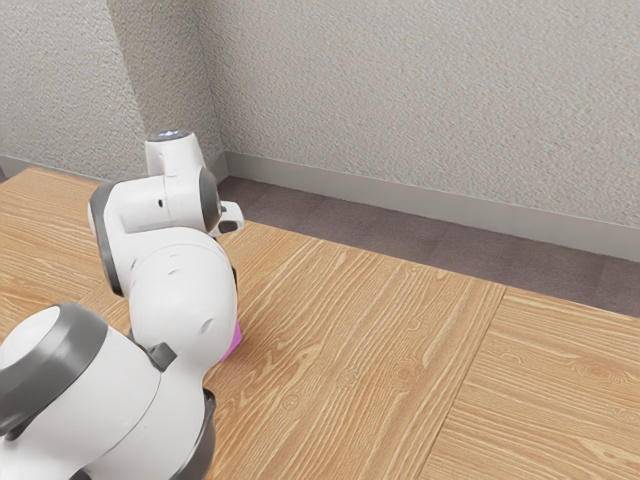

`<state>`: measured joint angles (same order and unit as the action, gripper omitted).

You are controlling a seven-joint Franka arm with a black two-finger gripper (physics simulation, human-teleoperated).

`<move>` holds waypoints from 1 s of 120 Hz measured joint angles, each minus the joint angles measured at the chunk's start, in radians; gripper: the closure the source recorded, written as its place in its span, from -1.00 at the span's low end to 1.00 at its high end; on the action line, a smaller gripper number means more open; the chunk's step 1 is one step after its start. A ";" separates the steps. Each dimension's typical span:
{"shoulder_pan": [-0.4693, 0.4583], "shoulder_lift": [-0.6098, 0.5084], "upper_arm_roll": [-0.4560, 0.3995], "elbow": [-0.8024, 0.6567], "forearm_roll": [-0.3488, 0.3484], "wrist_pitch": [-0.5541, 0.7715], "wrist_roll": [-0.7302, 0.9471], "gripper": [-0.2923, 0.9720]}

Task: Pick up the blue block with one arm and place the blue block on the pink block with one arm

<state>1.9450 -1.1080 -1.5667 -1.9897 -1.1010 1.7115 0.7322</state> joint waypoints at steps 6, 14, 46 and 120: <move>0.000 0.000 0.000 0.000 0.000 0.000 0.001 -0.01; 0.000 0.000 0.000 0.000 0.000 0.000 0.002 -0.03; 0.002 -0.006 0.000 0.003 -0.014 -0.006 0.006 -0.37; -1.011 0.858 0.836 0.132 0.622 -0.133 0.023 -0.53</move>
<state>0.9341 -0.2504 -0.7304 -1.8581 -0.4794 1.5782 0.7547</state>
